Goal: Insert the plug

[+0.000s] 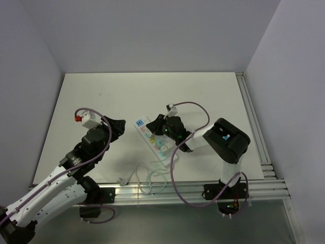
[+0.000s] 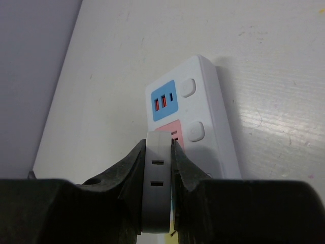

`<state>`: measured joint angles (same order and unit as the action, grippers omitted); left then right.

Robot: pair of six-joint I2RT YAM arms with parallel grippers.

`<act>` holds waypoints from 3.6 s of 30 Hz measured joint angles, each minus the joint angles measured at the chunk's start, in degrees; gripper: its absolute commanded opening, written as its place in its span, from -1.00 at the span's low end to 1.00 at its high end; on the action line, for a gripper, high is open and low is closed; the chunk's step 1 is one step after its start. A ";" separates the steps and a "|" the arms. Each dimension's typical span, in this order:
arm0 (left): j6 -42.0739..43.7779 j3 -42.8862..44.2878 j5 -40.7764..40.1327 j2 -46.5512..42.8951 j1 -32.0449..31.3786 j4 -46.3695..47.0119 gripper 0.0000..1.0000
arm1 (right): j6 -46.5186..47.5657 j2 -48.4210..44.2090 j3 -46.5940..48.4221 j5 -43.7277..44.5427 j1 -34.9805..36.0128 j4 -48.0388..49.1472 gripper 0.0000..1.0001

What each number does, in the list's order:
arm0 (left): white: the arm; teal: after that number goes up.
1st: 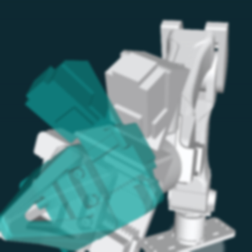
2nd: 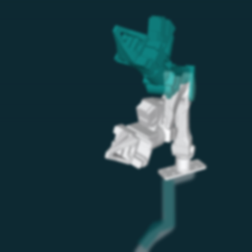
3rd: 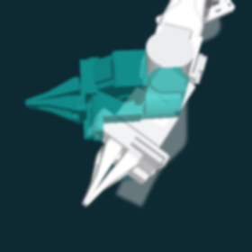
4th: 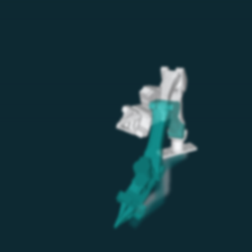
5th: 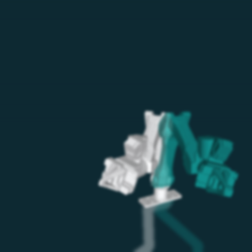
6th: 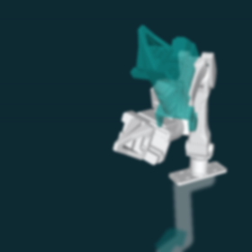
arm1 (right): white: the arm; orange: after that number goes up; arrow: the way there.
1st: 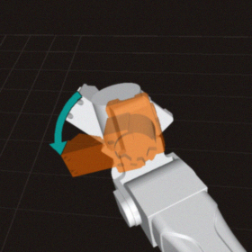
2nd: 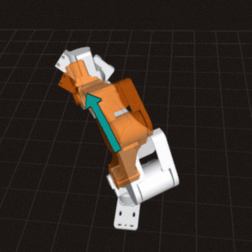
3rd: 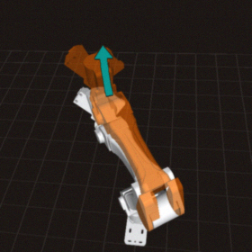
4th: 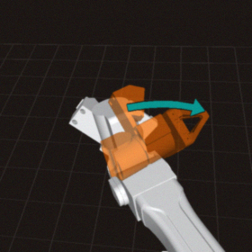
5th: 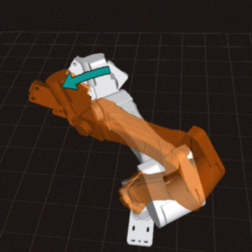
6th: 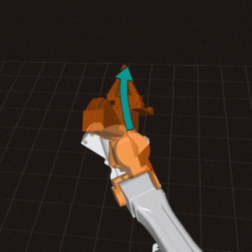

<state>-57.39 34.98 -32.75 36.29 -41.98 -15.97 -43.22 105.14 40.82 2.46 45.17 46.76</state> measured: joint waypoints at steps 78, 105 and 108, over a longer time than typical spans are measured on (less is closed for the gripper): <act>12.04 1.95 27.56 41.44 9.86 32.35 -0.43 | 4.61 -1.31 6.47 -13.60 -13.81 -15.72 -1.00; 11.37 -1.14 28.04 23.61 9.86 27.17 0.60 | 12.33 -10.64 8.00 -7.96 -7.89 -34.73 -1.00; 11.41 -1.14 28.46 21.49 9.86 26.99 0.61 | 13.11 -10.93 10.54 -7.58 -7.26 -40.68 -1.00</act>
<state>-45.98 33.85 -4.29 57.78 -32.12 11.03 -30.11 94.21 51.35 -5.13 37.91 6.09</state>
